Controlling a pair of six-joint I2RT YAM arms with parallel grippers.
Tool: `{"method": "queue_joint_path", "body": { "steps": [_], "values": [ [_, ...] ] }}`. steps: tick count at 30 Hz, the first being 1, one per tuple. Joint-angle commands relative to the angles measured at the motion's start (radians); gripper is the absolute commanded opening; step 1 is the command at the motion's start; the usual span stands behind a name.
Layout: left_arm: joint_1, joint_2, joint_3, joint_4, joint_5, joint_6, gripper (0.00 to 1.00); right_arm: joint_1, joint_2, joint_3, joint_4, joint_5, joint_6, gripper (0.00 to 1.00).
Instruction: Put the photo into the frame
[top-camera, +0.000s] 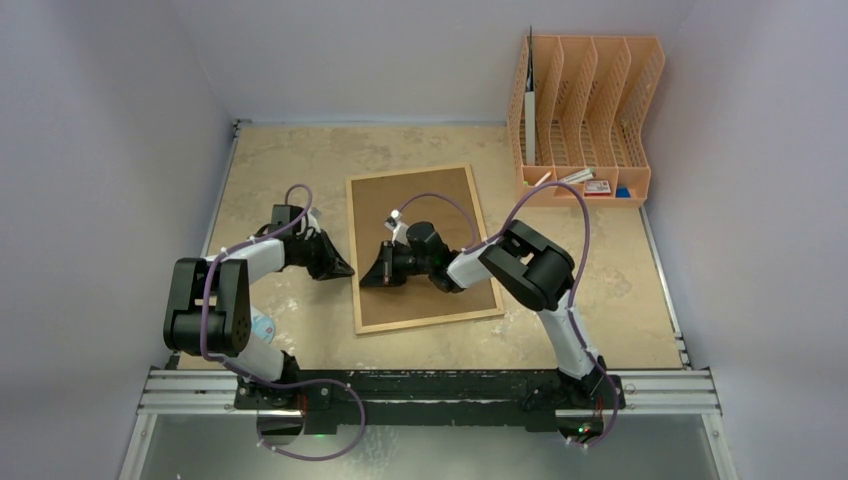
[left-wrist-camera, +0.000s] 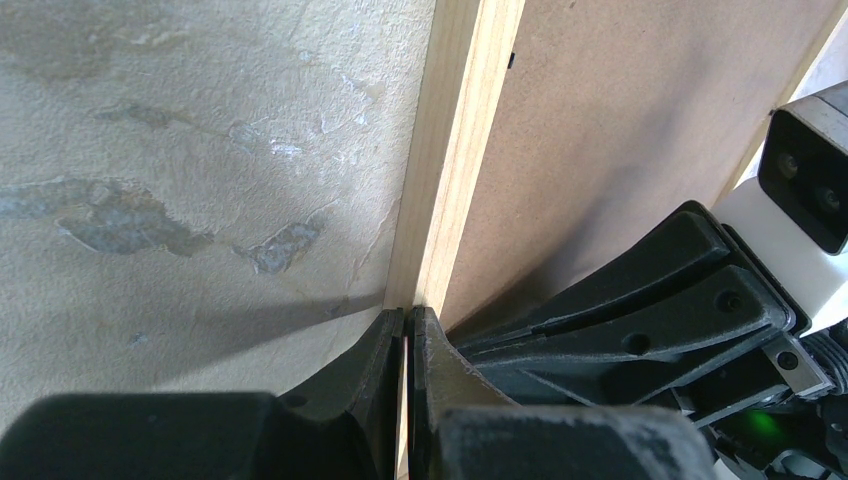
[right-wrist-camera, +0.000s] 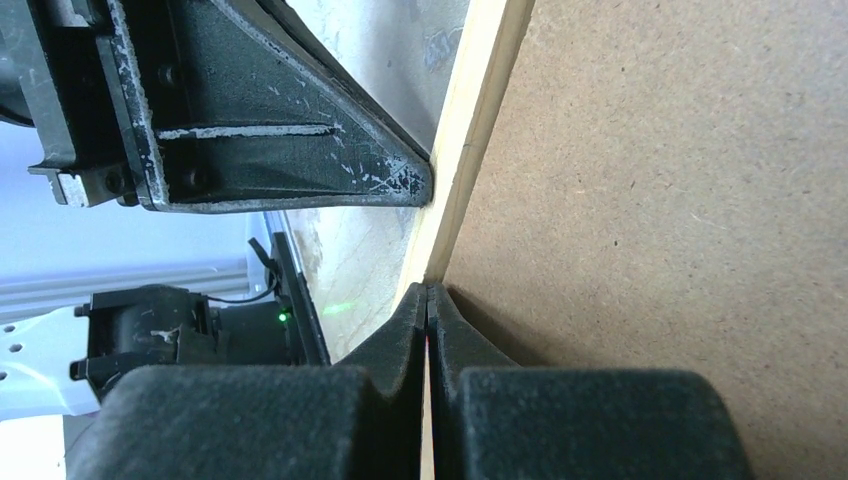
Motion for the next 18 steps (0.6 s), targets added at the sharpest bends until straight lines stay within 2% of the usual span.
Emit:
{"method": "queue_joint_path", "body": {
  "steps": [1, 8, 12, 18],
  "values": [
    [-0.006, 0.035, -0.046, -0.086, -0.100, 0.027, 0.00, -0.002, 0.002, -0.046, 0.012, -0.013, -0.008, 0.00],
    [-0.006, 0.038, -0.044, -0.088, -0.096, 0.027, 0.03, -0.001, -0.090, -0.075, 0.151, -0.023, 0.032, 0.03],
    [-0.006, 0.037, -0.041, -0.093, -0.076, 0.031, 0.14, -0.002, -0.086, -0.054, 0.150, -0.019, 0.044, 0.08],
    [-0.006, 0.012, -0.039, -0.078, -0.034, 0.036, 0.29, -0.002, -0.052, -0.019, 0.153, -0.010, 0.063, 0.06]
  ]
}}
